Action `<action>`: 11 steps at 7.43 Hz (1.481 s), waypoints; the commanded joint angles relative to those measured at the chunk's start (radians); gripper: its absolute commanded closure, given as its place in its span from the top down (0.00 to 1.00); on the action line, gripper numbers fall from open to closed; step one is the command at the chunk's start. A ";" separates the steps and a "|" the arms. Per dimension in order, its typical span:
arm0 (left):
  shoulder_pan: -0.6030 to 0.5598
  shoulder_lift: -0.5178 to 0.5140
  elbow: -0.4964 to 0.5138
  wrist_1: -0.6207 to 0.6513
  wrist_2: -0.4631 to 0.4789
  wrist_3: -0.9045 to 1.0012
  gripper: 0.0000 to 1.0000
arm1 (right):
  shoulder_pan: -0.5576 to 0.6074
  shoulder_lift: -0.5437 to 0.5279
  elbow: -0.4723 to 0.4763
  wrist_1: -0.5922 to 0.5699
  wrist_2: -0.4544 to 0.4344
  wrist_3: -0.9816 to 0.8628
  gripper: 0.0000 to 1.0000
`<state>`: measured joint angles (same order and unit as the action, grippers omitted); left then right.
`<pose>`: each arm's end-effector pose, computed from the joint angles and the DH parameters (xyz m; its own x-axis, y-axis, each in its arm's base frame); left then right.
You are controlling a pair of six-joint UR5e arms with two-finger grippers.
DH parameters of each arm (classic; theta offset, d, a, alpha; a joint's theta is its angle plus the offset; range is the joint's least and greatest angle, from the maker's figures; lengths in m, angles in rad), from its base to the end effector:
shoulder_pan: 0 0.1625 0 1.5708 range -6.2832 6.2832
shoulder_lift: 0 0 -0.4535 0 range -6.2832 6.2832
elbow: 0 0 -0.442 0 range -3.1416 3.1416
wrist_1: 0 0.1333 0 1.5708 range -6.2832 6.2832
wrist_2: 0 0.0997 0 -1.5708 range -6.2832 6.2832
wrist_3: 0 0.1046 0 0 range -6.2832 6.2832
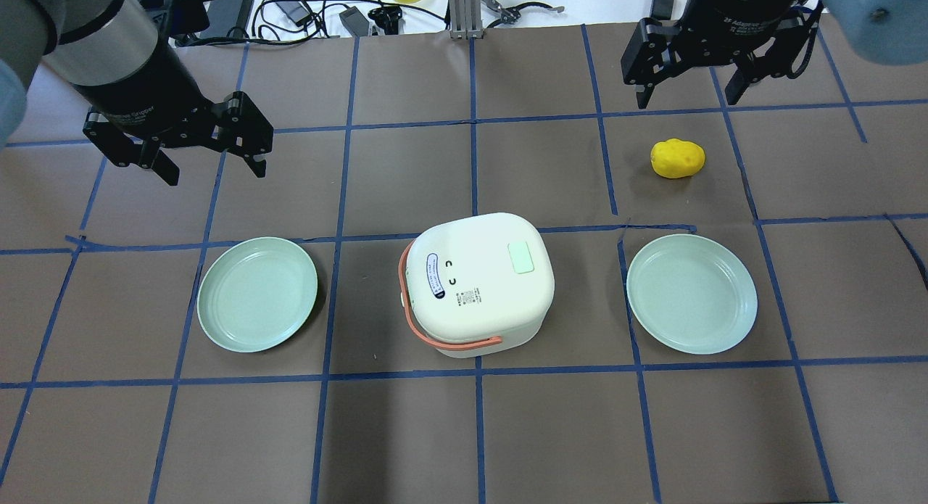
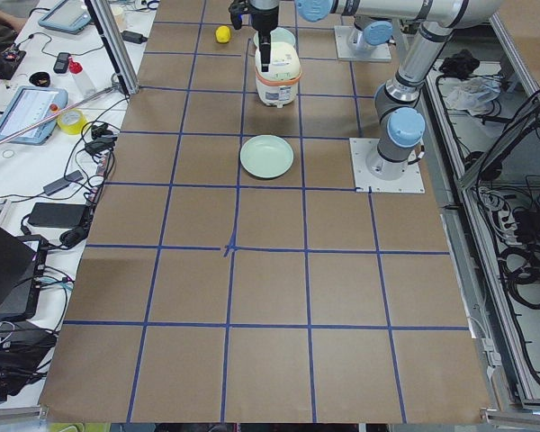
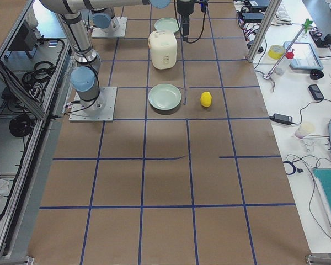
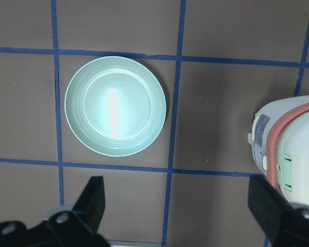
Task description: Press rice cooker button
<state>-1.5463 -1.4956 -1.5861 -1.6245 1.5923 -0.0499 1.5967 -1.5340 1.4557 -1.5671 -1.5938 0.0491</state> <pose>-0.1186 -0.5105 0.5372 -0.9970 -0.0745 -0.0212 -0.0743 0.9972 -0.0073 0.1455 -0.5610 0.5534 -0.9995 0.0248 0.0193 0.0233 0.9969 -0.0756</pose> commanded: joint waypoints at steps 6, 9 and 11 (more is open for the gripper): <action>0.000 0.000 0.000 0.000 0.000 0.001 1.00 | 0.002 0.000 0.000 0.002 -0.002 0.000 1.00; 0.000 0.000 0.000 0.000 0.000 0.001 1.00 | 0.011 -0.008 0.014 0.004 0.001 0.011 0.92; 0.000 0.000 0.000 0.000 0.000 -0.001 1.00 | 0.019 -0.008 0.015 0.007 0.020 0.012 0.60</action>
<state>-1.5463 -1.4956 -1.5861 -1.6245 1.5923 -0.0494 1.6106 -1.5409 1.4690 -1.5624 -1.5846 0.0588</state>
